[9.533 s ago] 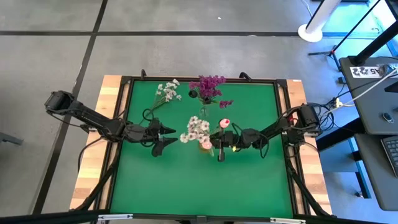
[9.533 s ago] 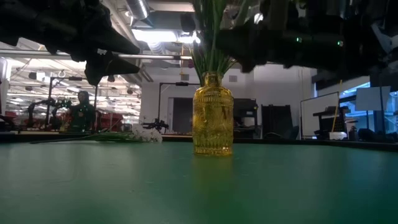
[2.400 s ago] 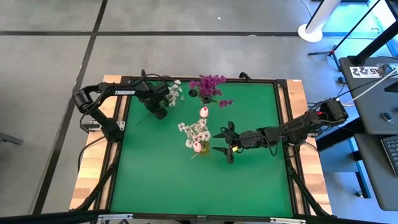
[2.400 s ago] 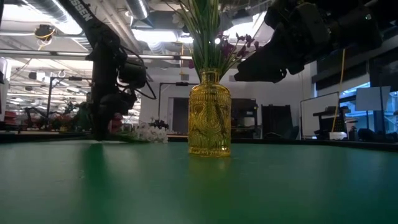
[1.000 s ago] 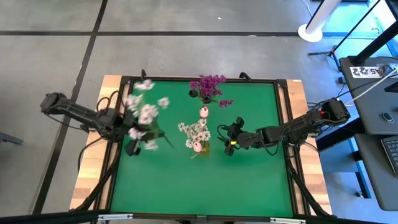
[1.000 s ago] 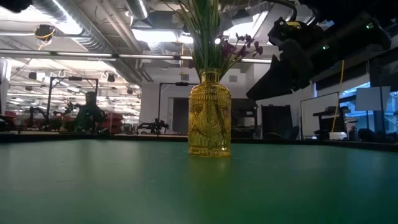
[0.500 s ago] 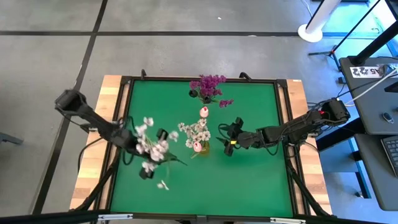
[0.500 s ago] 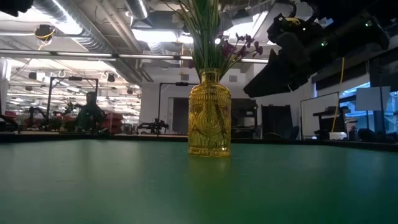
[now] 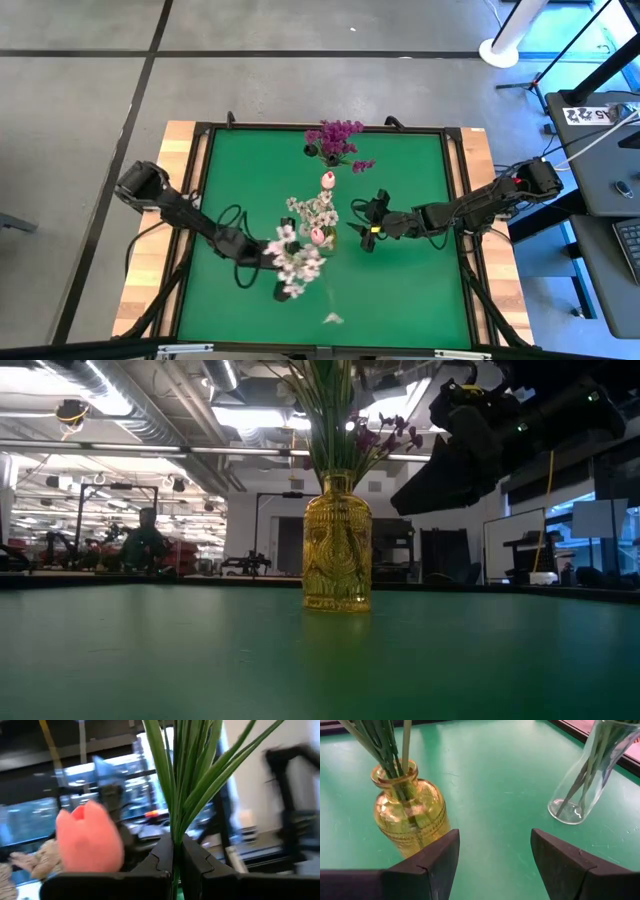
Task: Sort flowers into vase by color
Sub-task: Put the white flowers into the yellow vase
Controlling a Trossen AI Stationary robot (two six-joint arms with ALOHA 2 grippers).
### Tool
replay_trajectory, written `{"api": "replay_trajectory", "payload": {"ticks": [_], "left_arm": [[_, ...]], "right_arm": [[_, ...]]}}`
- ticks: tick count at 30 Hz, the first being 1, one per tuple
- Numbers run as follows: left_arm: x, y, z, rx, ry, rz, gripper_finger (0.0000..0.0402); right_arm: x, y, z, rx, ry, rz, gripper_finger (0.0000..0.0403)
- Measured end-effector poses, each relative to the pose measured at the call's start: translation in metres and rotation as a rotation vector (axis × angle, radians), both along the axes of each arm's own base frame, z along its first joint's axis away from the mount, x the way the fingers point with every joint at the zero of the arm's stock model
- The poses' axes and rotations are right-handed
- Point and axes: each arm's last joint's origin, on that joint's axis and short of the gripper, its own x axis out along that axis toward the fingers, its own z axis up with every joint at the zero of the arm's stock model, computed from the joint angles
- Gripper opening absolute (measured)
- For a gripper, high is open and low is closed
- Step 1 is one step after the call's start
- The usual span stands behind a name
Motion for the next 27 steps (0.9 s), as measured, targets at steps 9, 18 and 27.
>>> {"api": "replay_trajectory", "payload": {"ticks": [9,18,27], "left_arm": [[0.017,0.002,-0.013,0.034,0.066,0.25,0.0006],[0.014,0.001,-0.014,0.066,0.111,0.402,0.0006],[0.015,0.002,-0.02,0.064,0.159,0.404,0.0006]], "right_arm": [[0.001,0.001,0.001,0.013,-0.014,0.016,0.0245],[0.002,0.001,0.002,0.017,-0.029,0.016,0.0245],[0.002,0.001,0.003,0.017,-0.03,0.016,0.0245]]}}
